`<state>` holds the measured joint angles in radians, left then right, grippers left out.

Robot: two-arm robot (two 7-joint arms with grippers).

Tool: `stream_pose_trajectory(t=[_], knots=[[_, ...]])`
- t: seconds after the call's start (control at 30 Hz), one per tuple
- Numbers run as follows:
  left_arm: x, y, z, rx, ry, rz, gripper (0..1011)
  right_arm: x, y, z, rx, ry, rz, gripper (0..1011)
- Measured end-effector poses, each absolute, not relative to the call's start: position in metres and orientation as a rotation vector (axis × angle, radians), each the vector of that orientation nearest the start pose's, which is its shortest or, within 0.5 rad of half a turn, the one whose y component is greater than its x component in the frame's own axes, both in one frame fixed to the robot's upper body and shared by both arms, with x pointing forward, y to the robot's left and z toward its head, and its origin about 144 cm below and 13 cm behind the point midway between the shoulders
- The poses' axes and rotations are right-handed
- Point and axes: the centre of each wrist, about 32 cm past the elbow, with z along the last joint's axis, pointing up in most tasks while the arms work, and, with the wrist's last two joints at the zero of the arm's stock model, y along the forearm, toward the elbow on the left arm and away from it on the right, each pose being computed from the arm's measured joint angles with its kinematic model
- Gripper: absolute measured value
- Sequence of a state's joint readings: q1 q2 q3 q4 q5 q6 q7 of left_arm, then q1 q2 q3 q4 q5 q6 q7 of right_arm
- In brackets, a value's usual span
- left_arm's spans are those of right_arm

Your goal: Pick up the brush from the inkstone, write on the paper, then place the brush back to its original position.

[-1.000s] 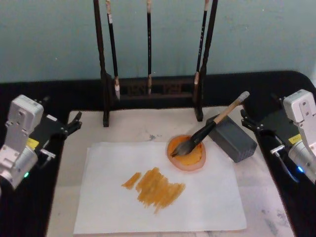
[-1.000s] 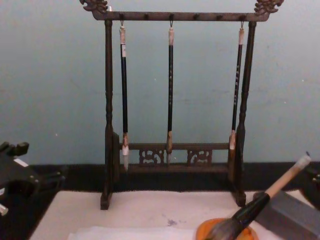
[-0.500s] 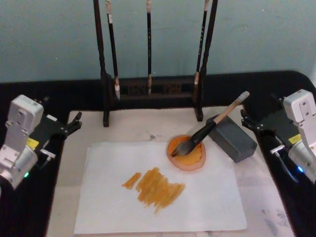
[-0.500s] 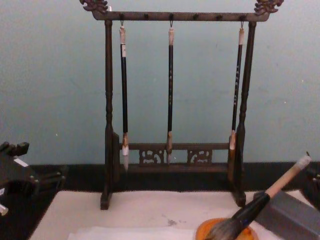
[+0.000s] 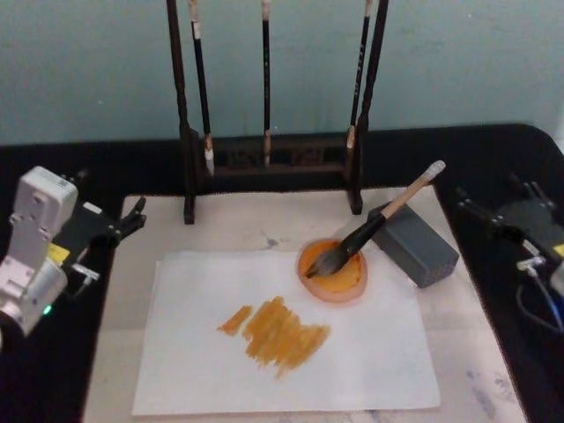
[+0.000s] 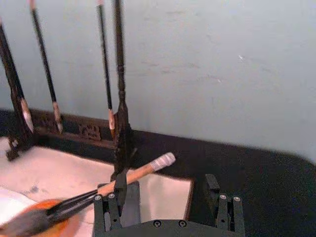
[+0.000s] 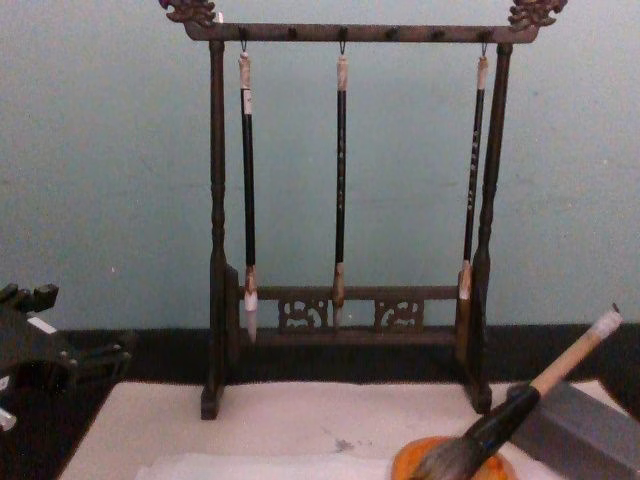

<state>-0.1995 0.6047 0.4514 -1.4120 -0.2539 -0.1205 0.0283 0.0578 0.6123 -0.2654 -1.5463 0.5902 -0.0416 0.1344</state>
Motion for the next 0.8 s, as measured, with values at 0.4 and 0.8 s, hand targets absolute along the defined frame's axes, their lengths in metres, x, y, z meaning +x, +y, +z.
stream_pose_trajectory(t=[0.4,0.8], knots=[[0.489,0.31,1.14,0.304,-0.285,1.248,1010,0.438,-0.364,1.144,0.278,0.613,-1.24,1000],[0.489,0.31,1.14,0.304,-0.285,1.248,1010,0.46,-0.37,1.128,0.495,0.83,-1.129,1000]])
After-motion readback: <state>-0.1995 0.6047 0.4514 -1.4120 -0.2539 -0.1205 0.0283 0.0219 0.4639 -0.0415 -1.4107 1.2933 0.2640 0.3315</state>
